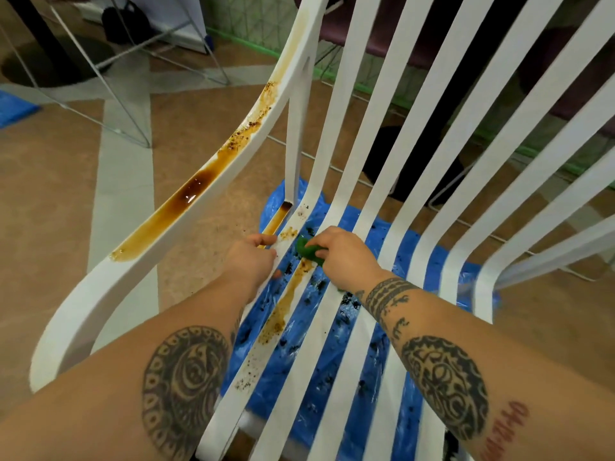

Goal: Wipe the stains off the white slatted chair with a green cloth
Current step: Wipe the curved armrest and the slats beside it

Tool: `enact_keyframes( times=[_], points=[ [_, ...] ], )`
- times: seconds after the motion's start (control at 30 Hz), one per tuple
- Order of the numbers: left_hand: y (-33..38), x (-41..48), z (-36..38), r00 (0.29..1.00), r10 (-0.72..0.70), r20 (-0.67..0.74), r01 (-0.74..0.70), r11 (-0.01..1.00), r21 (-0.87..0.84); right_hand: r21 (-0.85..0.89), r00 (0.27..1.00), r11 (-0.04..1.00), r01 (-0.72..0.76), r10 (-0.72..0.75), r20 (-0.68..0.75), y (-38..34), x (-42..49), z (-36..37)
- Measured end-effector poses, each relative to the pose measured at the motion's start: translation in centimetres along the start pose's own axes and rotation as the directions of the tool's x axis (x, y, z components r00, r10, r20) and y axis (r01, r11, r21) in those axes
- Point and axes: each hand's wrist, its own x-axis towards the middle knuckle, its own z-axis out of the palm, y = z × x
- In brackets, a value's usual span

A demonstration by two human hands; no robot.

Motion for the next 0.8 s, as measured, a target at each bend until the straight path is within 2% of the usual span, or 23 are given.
enact_keyframes(
  times=[0.07,0.13,0.17,0.23,0.3,0.37,0.47,0.57,0.6,0.63,0.73,0.8],
  points=[
    [0.2,-0.2,0.0,1.000,-0.003,-0.005,0.003,1.000,0.003,-0.017,0.989,0.999,0.028,-0.026,0.144,-0.5,-0.2,-1.0],
    [0.2,-0.3,-0.1,1.000,-0.014,-0.003,0.014,1.000,-0.002,-0.137,0.966,0.988,0.074,-0.037,0.255,-1.0,0.5,-2.3],
    [0.3,-0.4,-0.1,1.000,-0.013,-0.001,0.013,1.000,0.000,-0.188,0.970,0.979,0.078,-0.031,0.240,-1.2,0.9,-2.7],
    [0.1,-0.3,-0.1,1.000,0.003,0.008,-0.003,1.000,0.011,-0.216,0.995,0.976,0.006,0.015,0.094,-1.0,1.5,-2.6],
    [-0.1,-0.1,0.0,1.000,0.016,0.015,-0.016,1.000,-0.009,-0.160,0.998,0.986,-0.055,0.049,-0.041,-0.7,1.1,-1.3],
    [0.0,0.0,0.0,1.000,0.012,0.013,-0.011,1.000,-0.025,-0.099,0.999,0.995,-0.020,0.015,-0.049,-1.0,0.1,0.3],
    [0.3,-0.2,0.0,1.000,-0.008,0.021,0.008,0.999,-0.036,-0.074,0.998,0.996,0.044,-0.040,0.053,-2.1,-1.2,1.0],
    [0.4,-0.5,0.1,1.000,-0.004,0.007,0.004,1.000,-0.022,0.070,0.969,0.996,-0.063,0.045,0.242,-2.6,-1.3,-0.6],
    [0.4,-0.5,0.1,1.000,-0.007,0.012,0.007,1.000,-0.028,0.118,0.963,0.988,-0.102,0.068,0.261,-2.4,-0.9,-1.2],
    [0.4,-0.3,0.2,1.000,-0.012,0.021,0.013,0.999,-0.036,0.184,0.968,0.971,-0.151,0.108,0.225,-2.0,-0.4,-1.7],
    [0.1,0.0,0.1,0.999,-0.025,0.042,0.027,0.999,-0.042,0.329,0.957,0.909,-0.255,0.285,-0.045,-0.2,1.8,-2.2],
    [0.0,0.0,0.1,0.999,-0.019,0.040,0.020,0.999,-0.036,0.197,0.947,0.960,-0.199,0.240,-0.212,0.9,3.2,-2.1]
  ],
)
